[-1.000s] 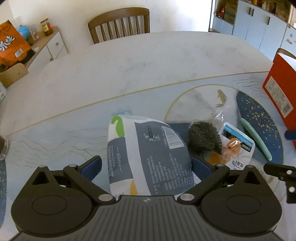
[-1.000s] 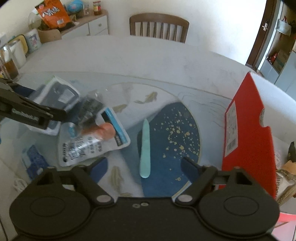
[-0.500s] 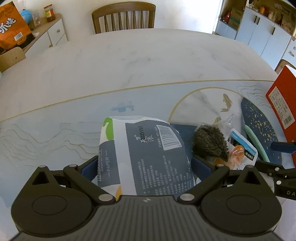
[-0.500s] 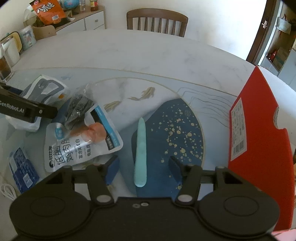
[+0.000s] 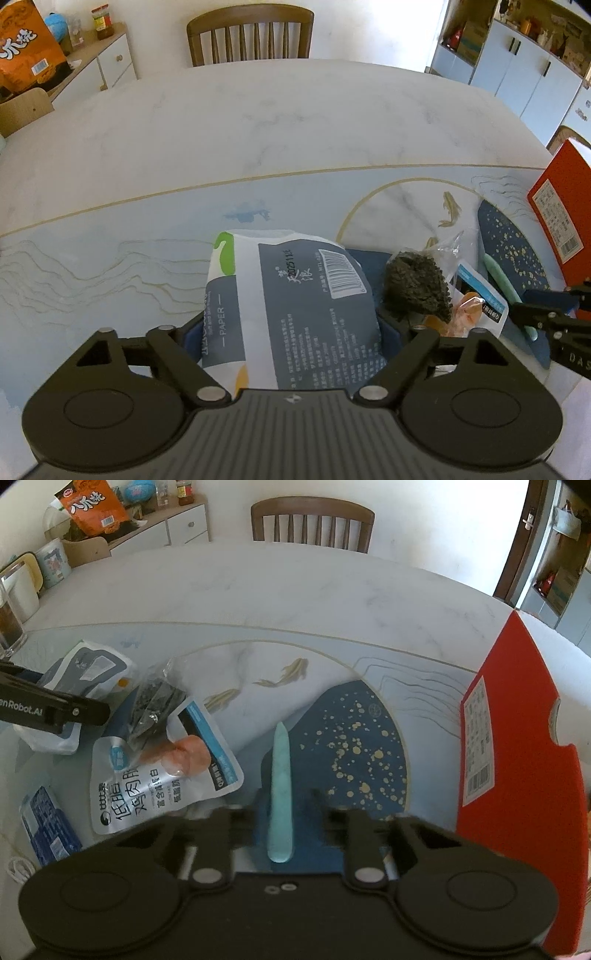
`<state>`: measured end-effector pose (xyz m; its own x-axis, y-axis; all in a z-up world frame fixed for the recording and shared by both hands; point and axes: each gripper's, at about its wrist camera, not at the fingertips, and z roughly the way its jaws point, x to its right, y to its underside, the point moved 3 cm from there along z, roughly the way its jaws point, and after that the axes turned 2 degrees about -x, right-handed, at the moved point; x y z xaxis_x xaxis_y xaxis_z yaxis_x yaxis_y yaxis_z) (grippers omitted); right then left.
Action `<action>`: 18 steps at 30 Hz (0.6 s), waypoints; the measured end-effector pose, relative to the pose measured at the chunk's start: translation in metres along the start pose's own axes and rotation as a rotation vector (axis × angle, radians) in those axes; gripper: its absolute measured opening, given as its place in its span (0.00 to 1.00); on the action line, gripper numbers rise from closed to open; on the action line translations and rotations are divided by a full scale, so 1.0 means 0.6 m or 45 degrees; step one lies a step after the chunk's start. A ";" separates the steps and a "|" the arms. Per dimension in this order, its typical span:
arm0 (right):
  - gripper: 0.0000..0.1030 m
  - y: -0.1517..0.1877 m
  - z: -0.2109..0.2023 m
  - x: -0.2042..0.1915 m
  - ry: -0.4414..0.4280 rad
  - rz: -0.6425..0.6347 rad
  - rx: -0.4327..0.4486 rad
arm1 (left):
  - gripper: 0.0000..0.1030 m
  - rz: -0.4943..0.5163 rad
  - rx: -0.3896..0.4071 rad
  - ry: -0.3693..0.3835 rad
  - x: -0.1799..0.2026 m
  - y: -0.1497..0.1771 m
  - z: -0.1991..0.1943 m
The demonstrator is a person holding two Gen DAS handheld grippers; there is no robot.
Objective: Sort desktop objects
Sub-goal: 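Grasp the grey-white bag with the left gripper while the right gripper grasps the mint-green stick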
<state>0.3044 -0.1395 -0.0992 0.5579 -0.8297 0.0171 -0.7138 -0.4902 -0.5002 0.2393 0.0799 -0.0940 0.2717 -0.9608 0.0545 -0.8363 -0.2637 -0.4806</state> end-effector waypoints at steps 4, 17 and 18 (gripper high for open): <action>0.09 -0.001 -0.001 0.006 -0.003 0.034 -0.011 | 0.76 -0.013 0.006 0.007 -0.003 0.002 -0.007; 0.08 0.011 -0.042 0.004 0.001 0.052 0.002 | 0.63 -0.004 0.043 0.018 0.004 0.015 -0.053; 0.08 0.012 -0.048 0.004 -0.001 0.053 0.008 | 0.63 0.000 0.046 0.017 0.005 0.016 -0.057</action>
<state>0.2882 -0.1526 -0.0779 0.5284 -0.8490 -0.0044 -0.7337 -0.4540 -0.5056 0.2155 0.0714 -0.0684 0.2651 -0.9619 0.0661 -0.8185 -0.2608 -0.5119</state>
